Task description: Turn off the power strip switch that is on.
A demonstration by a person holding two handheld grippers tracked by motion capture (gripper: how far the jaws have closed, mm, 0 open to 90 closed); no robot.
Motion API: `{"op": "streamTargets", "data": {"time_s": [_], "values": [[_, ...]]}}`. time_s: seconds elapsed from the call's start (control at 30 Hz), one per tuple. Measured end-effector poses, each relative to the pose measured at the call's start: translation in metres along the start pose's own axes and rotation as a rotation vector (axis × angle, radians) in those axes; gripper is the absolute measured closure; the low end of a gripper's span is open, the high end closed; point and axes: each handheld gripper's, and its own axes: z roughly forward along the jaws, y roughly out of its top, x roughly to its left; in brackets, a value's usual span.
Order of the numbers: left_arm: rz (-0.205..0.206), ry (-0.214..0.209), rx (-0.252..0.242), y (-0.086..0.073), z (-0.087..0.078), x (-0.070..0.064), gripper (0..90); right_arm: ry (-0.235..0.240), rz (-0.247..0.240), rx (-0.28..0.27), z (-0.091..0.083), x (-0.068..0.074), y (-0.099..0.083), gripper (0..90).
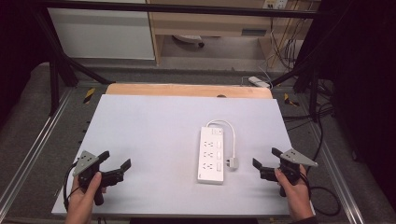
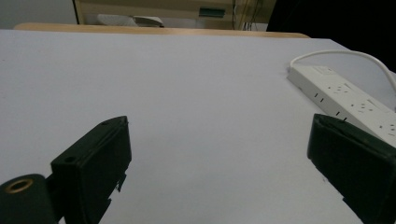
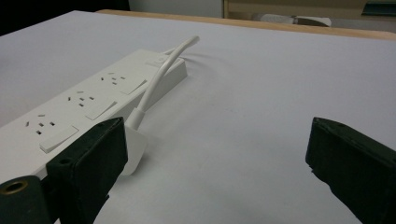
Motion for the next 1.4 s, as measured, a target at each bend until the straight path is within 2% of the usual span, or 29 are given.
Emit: {"op": "streamTargets", "data": {"time_s": [0.13,0.33,0.63,0.7,0.87,1.0,1.07,1.2,1.4], "values": [[-0.026,0.03,-0.001,-0.001,-0.003,0.01,6.6,-0.001,0.006,-0.017,-0.002,-0.002,0.001,5.5],[-0.007,0.057,0.001,-0.001,-0.005,0.014,6.6,0.006,0.026,-0.024,-0.005,-0.005,0.003,6.6],[-0.004,0.056,-0.001,-0.001,-0.005,0.015,5.5,0.036,0.023,-0.017,-0.008,-0.007,0.004,5.7],[-0.007,0.058,-0.004,0.0,-0.006,0.015,5.5,0.041,0.045,-0.013,-0.01,-0.007,0.006,4.3],[-0.011,0.061,-0.006,0.0,-0.007,0.016,5.5,0.018,0.076,-0.005,-0.011,-0.008,0.01,2.4],[-0.01,0.06,-0.004,0.0,-0.007,0.016,5.5,-0.041,0.119,0.026,-0.011,-0.009,0.015,2.7],[-0.008,0.063,0.004,0.0,-0.006,0.016,5.5,-0.051,0.133,0.034,-0.012,-0.01,0.015,2.8],[-0.003,0.059,0.009,0.0,-0.006,0.015,5.5,-0.052,0.13,0.04,-0.011,-0.009,0.017,2.9],[0.002,0.053,0.017,0.0,-0.005,0.014,5.5,-0.056,0.096,0.018,-0.016,-0.005,0.026,3.3]]}}
